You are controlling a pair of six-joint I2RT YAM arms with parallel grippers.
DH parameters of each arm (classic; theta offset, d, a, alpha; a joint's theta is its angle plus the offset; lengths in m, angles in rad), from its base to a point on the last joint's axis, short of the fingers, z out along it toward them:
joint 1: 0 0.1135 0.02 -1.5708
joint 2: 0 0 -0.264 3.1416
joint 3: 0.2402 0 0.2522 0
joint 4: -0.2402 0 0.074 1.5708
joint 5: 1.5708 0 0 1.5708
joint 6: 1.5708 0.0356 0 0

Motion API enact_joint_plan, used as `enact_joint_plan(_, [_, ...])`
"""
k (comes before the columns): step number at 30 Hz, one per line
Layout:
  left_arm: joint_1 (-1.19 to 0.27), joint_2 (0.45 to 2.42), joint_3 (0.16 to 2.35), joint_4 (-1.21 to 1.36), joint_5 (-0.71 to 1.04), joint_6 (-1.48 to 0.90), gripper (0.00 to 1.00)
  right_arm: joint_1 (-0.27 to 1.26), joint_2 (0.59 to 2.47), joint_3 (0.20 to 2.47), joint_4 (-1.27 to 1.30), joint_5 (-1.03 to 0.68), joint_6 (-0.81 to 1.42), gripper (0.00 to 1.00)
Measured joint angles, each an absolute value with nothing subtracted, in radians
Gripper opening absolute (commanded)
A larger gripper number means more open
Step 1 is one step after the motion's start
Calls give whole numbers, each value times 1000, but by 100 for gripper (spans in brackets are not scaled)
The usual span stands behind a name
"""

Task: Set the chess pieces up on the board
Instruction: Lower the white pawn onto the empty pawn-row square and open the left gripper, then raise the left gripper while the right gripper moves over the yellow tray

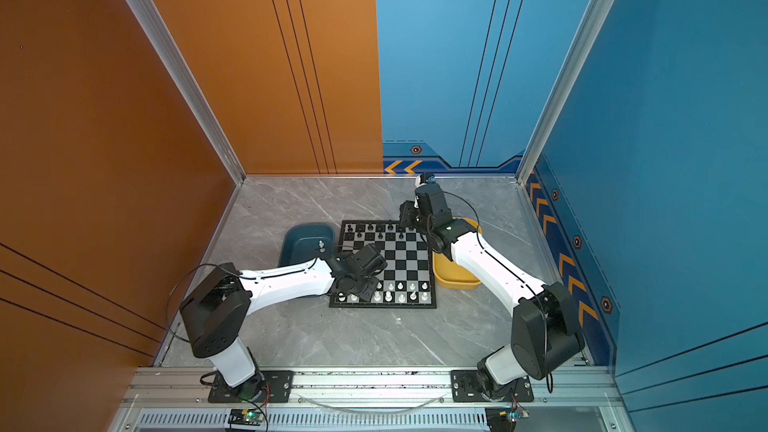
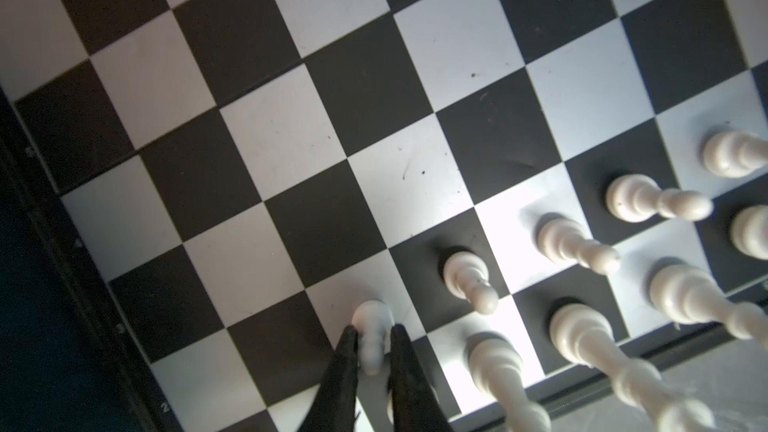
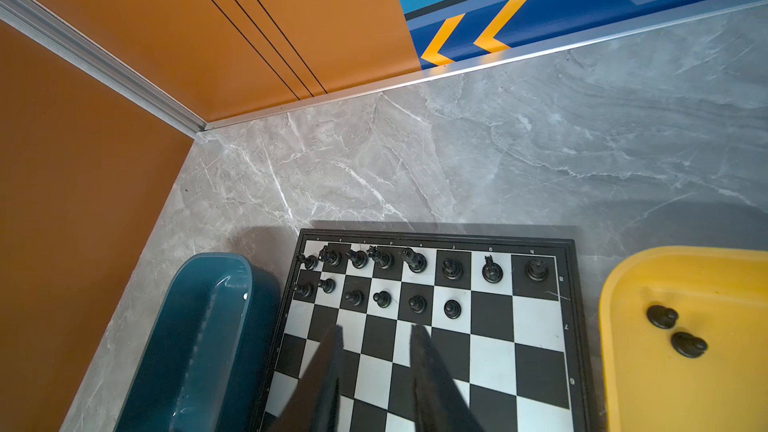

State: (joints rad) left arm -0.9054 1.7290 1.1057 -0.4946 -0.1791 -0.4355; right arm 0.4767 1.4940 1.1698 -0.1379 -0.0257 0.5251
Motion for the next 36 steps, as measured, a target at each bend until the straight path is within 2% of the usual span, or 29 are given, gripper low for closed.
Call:
enact_joint_plan(26, [-905, 1727, 1123, -503, -179, -435, 22, 477, 1494, 1167, -138, -26, 525, 30])
enact_joint_plan(36, [-905, 1642, 1142, -554, -216, -414, 24, 471, 1486, 1163, -138, -26, 525, 30])
